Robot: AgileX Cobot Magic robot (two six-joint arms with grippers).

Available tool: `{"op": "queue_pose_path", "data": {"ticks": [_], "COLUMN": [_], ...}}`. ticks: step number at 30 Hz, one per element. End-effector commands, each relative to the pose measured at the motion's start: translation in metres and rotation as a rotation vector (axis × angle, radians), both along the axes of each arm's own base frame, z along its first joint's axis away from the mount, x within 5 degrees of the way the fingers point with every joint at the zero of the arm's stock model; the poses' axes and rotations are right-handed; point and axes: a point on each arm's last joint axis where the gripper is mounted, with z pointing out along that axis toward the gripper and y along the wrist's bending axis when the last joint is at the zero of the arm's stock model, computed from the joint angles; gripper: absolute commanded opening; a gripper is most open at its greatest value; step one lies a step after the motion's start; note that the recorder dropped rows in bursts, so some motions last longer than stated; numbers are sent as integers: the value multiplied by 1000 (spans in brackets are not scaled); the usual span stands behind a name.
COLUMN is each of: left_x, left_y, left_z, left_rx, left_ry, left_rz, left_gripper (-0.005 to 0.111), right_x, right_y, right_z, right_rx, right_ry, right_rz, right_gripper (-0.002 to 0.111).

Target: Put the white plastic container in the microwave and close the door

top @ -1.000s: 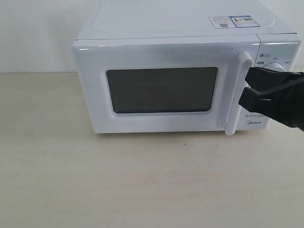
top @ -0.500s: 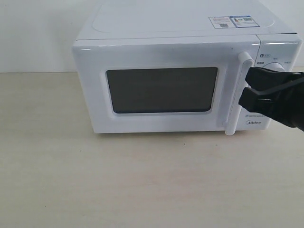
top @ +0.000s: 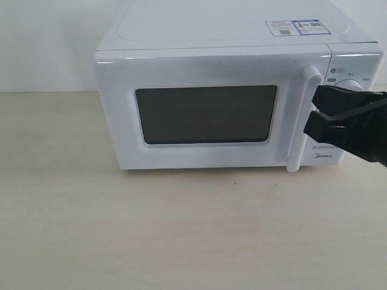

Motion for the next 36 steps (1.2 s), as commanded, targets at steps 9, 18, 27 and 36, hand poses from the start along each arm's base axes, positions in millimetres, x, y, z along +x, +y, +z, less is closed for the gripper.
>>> {"op": "queue_pose_path", "data": {"ticks": [9, 18, 27, 36], "left_x": [6, 4, 3, 3], "left_y": [2, 5, 5, 4], "left_z": [-20, -38, -42, -43], "left_rx": [98, 224, 237, 226], "left_ry": [-48, 150, 197, 208], "left_rz": [18, 20, 9, -7], "left_gripper": [4, 4, 4, 4], "right_x": [-1, -1, -1, -1], "right_y": [-2, -2, -2, -2], "right_z": [-2, -2, -2, -2], "right_rx": [-8, -8, -8, -8], "right_ry": [10, 10, 10, 10], "right_rz": [-4, -4, -4, -4], "right_gripper": [0, 0, 0, 0]}}
